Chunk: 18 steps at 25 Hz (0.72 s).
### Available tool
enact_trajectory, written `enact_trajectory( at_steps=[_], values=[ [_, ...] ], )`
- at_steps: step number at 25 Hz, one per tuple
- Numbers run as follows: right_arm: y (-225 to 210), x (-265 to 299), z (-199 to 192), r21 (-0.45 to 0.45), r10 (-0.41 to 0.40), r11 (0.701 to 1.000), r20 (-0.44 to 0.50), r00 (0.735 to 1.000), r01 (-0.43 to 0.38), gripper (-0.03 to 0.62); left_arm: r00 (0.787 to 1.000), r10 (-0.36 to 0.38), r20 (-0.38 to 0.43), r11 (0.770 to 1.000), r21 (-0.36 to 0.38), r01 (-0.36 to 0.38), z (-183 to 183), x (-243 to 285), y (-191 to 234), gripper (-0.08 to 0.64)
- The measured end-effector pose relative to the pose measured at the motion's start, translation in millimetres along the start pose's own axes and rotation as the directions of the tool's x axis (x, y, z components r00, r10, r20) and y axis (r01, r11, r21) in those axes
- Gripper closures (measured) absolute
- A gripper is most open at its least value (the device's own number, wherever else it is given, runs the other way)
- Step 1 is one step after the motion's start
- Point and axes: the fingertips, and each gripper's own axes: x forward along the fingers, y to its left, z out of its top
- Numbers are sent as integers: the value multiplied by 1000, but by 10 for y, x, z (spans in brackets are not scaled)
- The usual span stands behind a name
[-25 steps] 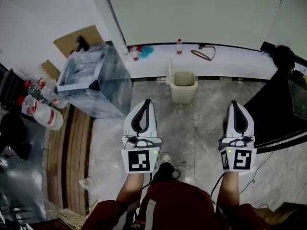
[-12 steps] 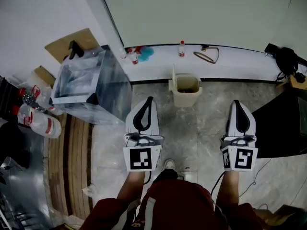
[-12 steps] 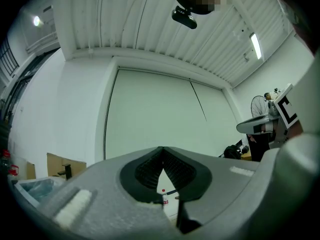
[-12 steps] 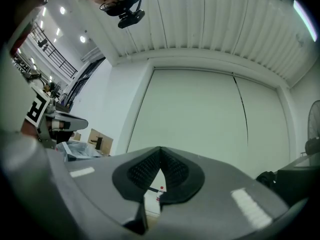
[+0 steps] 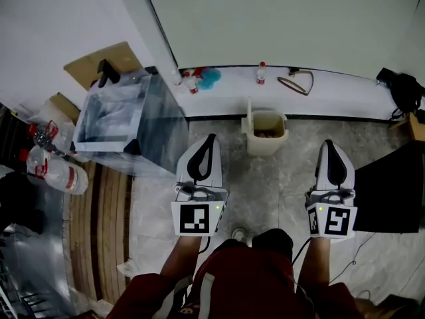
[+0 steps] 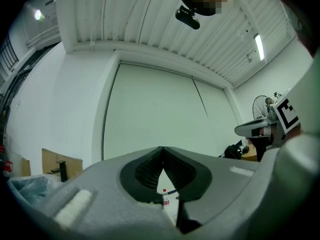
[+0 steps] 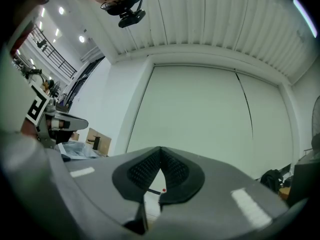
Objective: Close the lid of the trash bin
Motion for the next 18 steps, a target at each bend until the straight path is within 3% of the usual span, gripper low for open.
enact_trajectory(
  at_steps=[7,18],
  values=[
    [-289,419,-154,7,27,1000,25,999,-27,592,1000,21,-9,999,37,-21,-101,435,-50,555],
    [-1282,1275,-556,33,91,995,26,996,-92,592,995,92,-31,995,46,-90,-236,1590,-483,555]
  ],
)
